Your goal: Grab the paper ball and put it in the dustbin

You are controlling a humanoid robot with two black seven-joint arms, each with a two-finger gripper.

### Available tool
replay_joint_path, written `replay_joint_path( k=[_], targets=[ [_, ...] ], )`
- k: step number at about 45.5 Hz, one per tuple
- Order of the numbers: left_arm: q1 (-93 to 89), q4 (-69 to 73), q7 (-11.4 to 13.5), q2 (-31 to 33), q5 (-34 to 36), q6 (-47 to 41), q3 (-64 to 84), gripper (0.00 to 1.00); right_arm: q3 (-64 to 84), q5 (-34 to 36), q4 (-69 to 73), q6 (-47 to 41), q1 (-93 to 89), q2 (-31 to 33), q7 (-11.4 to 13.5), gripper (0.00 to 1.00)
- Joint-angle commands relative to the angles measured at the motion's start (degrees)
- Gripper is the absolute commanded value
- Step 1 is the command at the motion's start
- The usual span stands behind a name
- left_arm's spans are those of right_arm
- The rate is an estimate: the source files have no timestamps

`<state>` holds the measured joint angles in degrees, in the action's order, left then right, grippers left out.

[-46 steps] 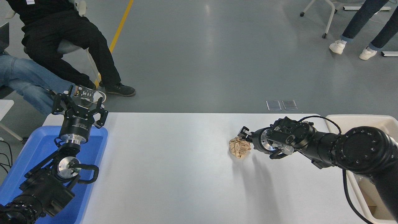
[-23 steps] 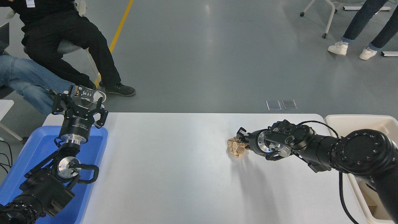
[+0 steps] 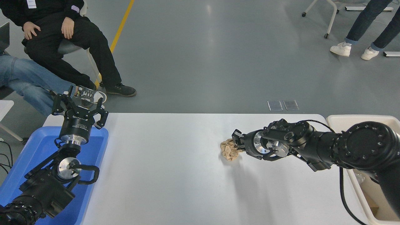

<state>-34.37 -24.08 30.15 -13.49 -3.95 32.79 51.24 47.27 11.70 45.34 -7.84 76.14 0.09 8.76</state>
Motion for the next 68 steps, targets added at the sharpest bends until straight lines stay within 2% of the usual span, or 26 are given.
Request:
replay_joint_path(
  k=[1,7,19,36,41,58,68],
  targets=[
    [0.0,0.0,0.0,0.0,0.0,0.0,0.0,0.99,9.9,0.3,10.5,-1.1,10.3,2.5,-0.4,0.00],
    [0.0,0.0,0.0,0.0,0.0,0.0,0.0,0.99,14.4,-0.2,16.0,-3.8,17.3,5.6,-0.4,0.00],
    [0.0,0.0,0.0,0.0,0.0,0.0,-0.1,0.99,15.7,-1.1,18.2,-15.4,29.7,10.7,-0.4,0.00],
    [0.0,0.0,0.0,0.0,0.0,0.0,-0.1,0.99,16.0,-2.1,18.2,-28.8,42.0,13.5,-0.4,0.00],
    [0.0,0.0,0.0,0.0,0.0,0.0,-0.1,0.99,16.3,-3.4,18.4,-37.0,45.9,13.4,-0.4,0.00],
    [0.0,0.0,0.0,0.0,0.0,0.0,-0.1,0.99,18.6,-4.1,25.8,-37.2,58.7,13.0,-0.4,0.00],
    [0.0,0.0,0.0,0.0,0.0,0.0,-0.1,0.99,19.1,-4.1,26.7,-37.2,60.2,13.4,-0.4,0.00]
  ],
)
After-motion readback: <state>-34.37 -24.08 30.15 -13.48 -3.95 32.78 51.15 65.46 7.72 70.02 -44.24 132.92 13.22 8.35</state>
